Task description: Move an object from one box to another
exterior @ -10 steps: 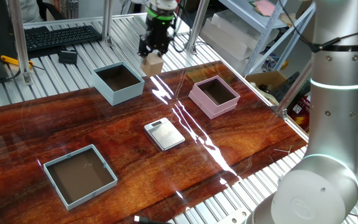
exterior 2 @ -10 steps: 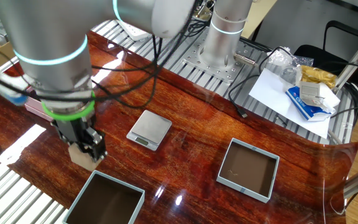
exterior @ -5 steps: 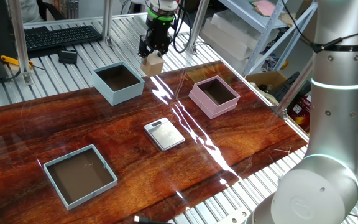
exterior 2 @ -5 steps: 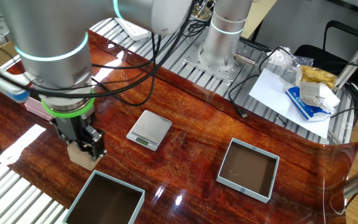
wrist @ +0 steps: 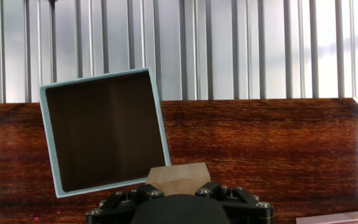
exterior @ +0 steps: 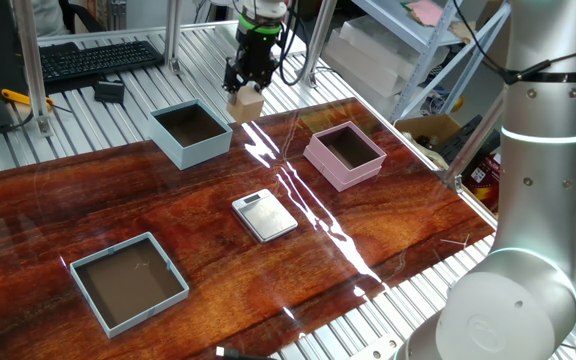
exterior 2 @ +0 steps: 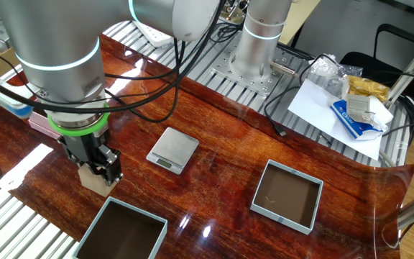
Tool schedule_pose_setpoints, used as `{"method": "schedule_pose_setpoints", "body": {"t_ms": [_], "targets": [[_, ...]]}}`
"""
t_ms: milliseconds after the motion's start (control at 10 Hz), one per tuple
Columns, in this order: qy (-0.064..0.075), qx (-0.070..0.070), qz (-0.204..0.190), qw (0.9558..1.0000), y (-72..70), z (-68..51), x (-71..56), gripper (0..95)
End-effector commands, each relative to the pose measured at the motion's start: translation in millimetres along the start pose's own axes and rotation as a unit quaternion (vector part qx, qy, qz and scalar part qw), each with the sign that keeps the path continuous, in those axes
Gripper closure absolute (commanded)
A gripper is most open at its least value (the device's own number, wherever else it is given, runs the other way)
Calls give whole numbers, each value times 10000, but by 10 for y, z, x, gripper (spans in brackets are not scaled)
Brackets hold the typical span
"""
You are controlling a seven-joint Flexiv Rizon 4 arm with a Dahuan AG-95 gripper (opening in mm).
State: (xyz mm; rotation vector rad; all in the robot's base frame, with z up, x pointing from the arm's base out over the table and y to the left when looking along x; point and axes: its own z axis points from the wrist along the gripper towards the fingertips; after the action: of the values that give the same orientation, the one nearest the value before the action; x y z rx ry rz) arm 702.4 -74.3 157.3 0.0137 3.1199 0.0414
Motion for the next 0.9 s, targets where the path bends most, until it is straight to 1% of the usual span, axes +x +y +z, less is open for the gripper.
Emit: {"method": "schedule_pose_setpoints", "body": {"t_ms": [100, 200, 400, 500, 700, 900], "targets": [[35, -15, 83, 10000, -5, 0, -8, 950], [116, -38, 197, 9997, -5, 0, -8, 950], [188, -84, 402, 9990, -5, 0, -8, 950], [248, -81, 503, 9984, -5, 0, -8, 950], [309, -55, 683, 9972, -5, 0, -8, 950], [333, -22, 844, 9959, -5, 0, -8, 950]]}}
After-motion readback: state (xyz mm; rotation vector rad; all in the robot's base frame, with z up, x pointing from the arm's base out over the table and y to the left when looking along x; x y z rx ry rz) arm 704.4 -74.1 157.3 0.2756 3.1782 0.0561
